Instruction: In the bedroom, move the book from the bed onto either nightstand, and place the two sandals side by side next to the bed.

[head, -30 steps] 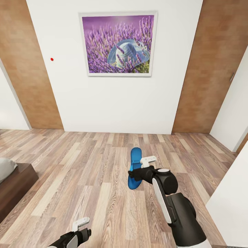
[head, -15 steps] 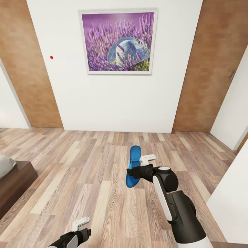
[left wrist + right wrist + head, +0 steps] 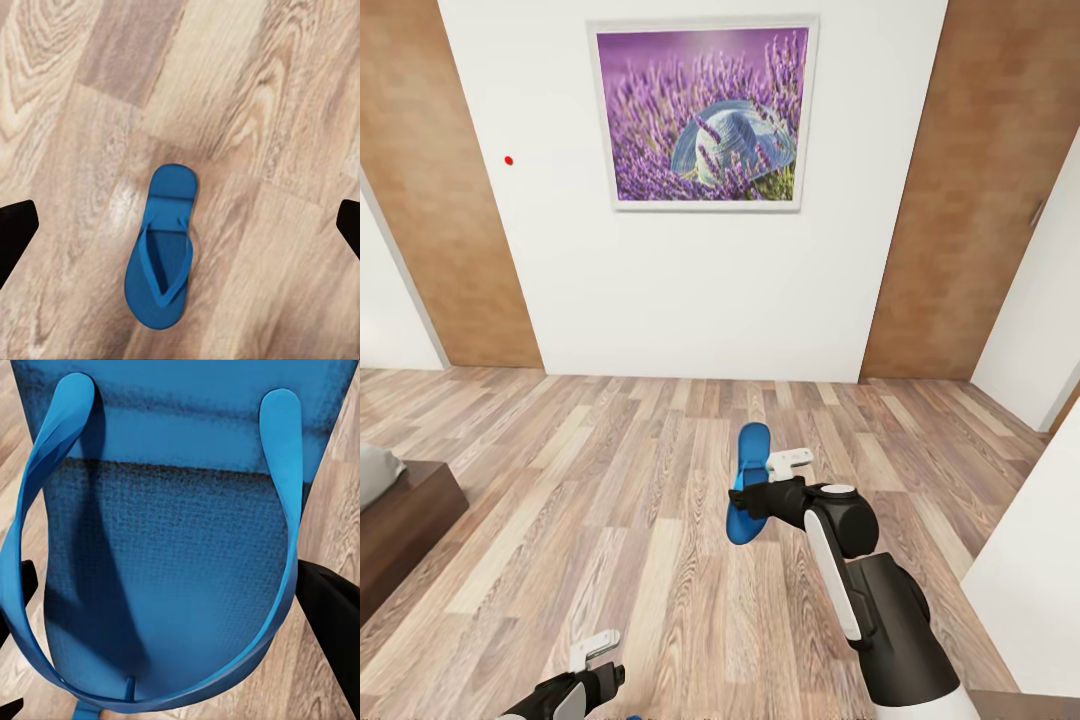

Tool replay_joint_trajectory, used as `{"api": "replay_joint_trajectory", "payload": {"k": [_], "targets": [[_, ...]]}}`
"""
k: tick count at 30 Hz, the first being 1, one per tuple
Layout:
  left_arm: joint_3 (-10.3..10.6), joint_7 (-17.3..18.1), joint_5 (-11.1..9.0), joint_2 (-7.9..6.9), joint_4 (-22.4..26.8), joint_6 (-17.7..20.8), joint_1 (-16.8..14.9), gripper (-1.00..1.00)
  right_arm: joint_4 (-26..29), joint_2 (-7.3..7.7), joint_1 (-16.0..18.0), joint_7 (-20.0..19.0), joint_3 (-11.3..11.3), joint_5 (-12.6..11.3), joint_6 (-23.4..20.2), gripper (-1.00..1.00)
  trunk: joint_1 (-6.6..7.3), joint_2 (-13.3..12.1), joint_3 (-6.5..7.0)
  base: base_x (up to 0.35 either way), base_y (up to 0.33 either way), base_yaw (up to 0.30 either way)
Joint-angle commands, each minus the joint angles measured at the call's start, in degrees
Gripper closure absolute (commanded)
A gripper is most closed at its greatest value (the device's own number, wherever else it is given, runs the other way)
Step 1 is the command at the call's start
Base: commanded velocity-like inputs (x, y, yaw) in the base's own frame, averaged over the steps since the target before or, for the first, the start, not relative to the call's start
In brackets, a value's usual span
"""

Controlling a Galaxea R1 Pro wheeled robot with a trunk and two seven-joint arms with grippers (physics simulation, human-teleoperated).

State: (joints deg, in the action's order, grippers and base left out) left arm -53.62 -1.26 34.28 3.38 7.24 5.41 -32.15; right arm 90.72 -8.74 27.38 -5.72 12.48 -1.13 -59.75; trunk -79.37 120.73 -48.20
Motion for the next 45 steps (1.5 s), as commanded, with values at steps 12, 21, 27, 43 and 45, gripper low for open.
{"api": "replay_joint_trajectory", "payload": {"k": [12, 21, 27, 43, 45], "targets": [[-0.19, -0.15, 0.26, 0.05, 0.17, 0.25, -0.02, -1.00, 0.07, 0.16, 0.04, -0.08, -0.01, -0.19, -0.25, 1.00, -2.63, 4.85, -2.21, 0.000, 0.000, 0.000], [-0.18, -0.15, 0.26, 0.05, 0.20, -0.22, -0.02, -1.00, 0.07, 0.22, 0.04, -0.08, 0.00, -0.20, -0.25, 1.00, -4.61, 8.46, -3.83, 0.000, 0.000, 0.000], [-0.20, -0.15, 0.26, 0.05, 0.20, -0.48, -0.02, -1.00, 0.07, 0.28, 0.04, -0.08, 0.00, -0.19, -0.25, 1.00, -5.93, 10.87, -4.91, 0.000, 0.000, 0.000], [-0.17, -3.09, 0.22, 0.14, 0.16, -1.15, -0.05, -1.00, -0.01, 0.25, 0.04, -0.08, 0.04, -0.23, -0.25, 1.00, -9.44, 17.28, -7.78, 0.000, 0.000, 0.000], [-0.19, -3.27, 0.22, 0.17, 0.14, -1.33, -0.04, -1.00, -0.02, 0.23, 0.04, -0.08, 0.06, -0.25, -0.25, 1.00, -9.88, 18.09, -8.14, 0.000, 0.000, 0.000]]}}
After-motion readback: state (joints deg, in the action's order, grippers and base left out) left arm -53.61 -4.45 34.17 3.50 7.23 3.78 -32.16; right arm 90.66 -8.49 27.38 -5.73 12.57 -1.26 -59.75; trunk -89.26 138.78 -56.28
